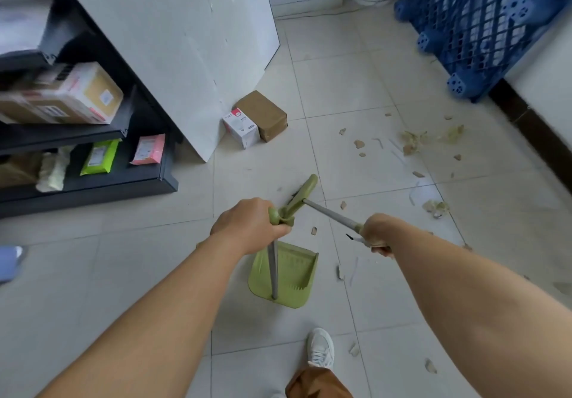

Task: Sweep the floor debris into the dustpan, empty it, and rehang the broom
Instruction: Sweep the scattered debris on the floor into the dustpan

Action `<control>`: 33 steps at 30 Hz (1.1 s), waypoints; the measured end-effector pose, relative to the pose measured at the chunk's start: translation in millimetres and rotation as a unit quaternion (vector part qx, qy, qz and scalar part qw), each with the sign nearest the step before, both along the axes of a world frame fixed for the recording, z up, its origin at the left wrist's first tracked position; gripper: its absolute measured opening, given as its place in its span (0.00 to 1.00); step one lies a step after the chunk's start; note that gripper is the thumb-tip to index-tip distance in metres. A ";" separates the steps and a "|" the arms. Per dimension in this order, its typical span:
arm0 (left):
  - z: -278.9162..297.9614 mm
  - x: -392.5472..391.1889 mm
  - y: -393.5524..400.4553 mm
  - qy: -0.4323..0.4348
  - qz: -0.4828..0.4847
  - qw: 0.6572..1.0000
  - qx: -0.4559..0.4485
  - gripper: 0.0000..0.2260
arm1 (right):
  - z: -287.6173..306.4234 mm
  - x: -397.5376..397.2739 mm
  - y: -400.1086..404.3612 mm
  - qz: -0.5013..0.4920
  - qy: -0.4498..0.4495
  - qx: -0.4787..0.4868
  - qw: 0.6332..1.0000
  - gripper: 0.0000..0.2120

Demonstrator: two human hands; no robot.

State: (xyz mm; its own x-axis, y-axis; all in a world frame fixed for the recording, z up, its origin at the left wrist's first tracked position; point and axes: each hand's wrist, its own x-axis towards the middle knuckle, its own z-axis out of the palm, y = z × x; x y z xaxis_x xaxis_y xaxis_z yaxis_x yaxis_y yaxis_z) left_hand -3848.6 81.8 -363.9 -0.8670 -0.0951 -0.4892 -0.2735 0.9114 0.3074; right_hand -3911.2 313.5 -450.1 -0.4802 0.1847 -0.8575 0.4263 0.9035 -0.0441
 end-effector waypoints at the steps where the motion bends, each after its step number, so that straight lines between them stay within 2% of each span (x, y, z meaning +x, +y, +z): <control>1: -0.6 3.7 3.1 0.000 -0.003 1.000 0.000 0.15 | -3.0 6.2 5.5 -0.012 -0.006 -0.001 1.000 0.15; 8: 5.8 45.3 29.3 0.009 -0.026 1.000 0.015 0.15 | -4.0 85.6 73.8 -0.077 -0.046 -0.005 0.996 0.16; 12: 7.5 93.4 52.1 0.022 -0.054 0.998 0.019 0.14 | 10.8 148.8 113.0 -0.050 -0.023 0.064 0.996 0.16; 17: 14.7 147.4 74.6 0.036 -0.084 0.995 0.027 0.14 | 34.7 209.3 139.6 -0.054 0.046 0.106 0.992 0.09; 20: 22.4 170.7 87.1 0.040 -0.103 0.994 0.024 0.15 | 51.6 235.3 151.4 -0.046 0.038 0.117 0.991 0.10; 24: 30.4 188.8 98.3 0.033 -0.106 0.994 0.024 0.15 | 63.9 252.4 166.1 -0.086 0.039 0.096 0.991 0.09; 28: 32.2 206.3 111.0 0.031 -0.096 0.995 0.021 0.15 | 69.0 268.9 160.7 -0.084 0.068 0.049 0.993 0.16; 33: 30.3 229.6 132.2 0.026 -0.064 0.997 0.018 0.15 | 35.0 277.9 142.8 -0.038 0.057 0.001 0.998 0.09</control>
